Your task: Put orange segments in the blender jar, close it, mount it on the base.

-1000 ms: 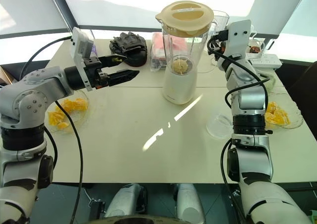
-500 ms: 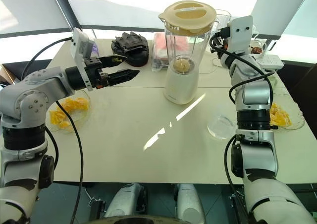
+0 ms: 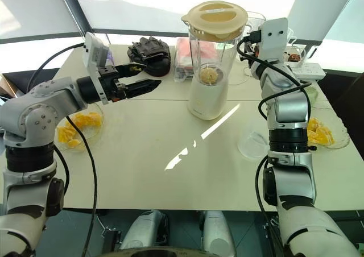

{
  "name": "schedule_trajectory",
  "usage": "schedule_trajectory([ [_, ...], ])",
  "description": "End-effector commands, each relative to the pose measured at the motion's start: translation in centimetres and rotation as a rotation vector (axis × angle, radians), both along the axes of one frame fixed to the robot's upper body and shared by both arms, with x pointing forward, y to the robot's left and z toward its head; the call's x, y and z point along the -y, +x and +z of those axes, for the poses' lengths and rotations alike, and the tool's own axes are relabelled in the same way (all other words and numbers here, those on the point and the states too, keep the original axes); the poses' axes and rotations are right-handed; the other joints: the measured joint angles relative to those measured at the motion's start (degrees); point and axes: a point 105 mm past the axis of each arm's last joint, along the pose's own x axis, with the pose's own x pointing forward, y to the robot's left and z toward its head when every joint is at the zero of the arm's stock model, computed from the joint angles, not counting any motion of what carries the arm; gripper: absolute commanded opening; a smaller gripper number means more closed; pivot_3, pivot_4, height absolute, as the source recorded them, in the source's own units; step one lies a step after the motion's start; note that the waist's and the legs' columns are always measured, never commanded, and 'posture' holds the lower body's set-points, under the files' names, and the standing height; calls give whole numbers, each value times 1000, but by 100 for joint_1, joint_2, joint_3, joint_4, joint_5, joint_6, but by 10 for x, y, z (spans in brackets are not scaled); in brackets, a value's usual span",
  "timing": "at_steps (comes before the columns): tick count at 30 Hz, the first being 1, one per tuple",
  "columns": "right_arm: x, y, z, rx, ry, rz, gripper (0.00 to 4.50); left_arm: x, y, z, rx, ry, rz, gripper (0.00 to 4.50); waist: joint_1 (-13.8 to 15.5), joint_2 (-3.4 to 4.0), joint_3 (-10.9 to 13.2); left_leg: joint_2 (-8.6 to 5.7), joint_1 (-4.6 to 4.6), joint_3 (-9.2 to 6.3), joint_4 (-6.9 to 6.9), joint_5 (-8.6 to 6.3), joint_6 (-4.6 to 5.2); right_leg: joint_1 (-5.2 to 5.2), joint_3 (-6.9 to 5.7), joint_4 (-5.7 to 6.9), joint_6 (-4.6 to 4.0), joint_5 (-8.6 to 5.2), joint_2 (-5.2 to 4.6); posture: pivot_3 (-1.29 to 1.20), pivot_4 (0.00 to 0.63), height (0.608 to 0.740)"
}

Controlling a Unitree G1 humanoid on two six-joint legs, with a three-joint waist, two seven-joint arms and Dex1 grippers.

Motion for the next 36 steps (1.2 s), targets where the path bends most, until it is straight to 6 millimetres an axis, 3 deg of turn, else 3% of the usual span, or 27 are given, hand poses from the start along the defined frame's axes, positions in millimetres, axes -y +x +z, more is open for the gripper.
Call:
schedule_trajectory([
  [1,3,3,-34,-121,-34,14,1103,1,-3,6,37,0,-6,4478,-1,0,0,0,0,0,0,0,0,0,0,0,0,0,1,0,150,740],
  [5,5,4,-36,-131,-40,26,1103,0,-4,5,35,1,-4,4478,-3,0,0,0,0,0,0,0,0,1,0,-1,0,0,1,0,150,740],
  [8,7,4,-36,-130,-45,19,2360,0,-4,4,34,-1,-3,4500,-1,-17,4,1,0,-1,0,0,0,1,0,-2,-2,-1,1,0,150,740],
  [12,10,3,-36,-133,-73,7,4453,1,-4,4,32,-3,-4,4500,5,5,41,0,-18,4,-1,0,0,-18,4,-2,3,2,-3,0,150,740],
  [25,16,-12,-21,-97,-154,-9,4488,2,-3,3,26,-4,-11,4500,8,4,43,-5,-23,13,-66,3,-4,-44,8,-35,16,8,2,0,150,740],
  [30,23,-29,-17,-125,-194,-6,4488,1,-3,2,25,0,-10,4500,26,4,42,-4,-28,15,-67,2,-4,-42,7,-48,17,9,2,0,150,740],
  [36,32,-60,-28,-223,-198,30,4488,-1,3,2,32,-9,17,4500,38,3,42,-5,-30,13,-67,2,-4,-36,3,-62,17,9,2,0,150,740],
])
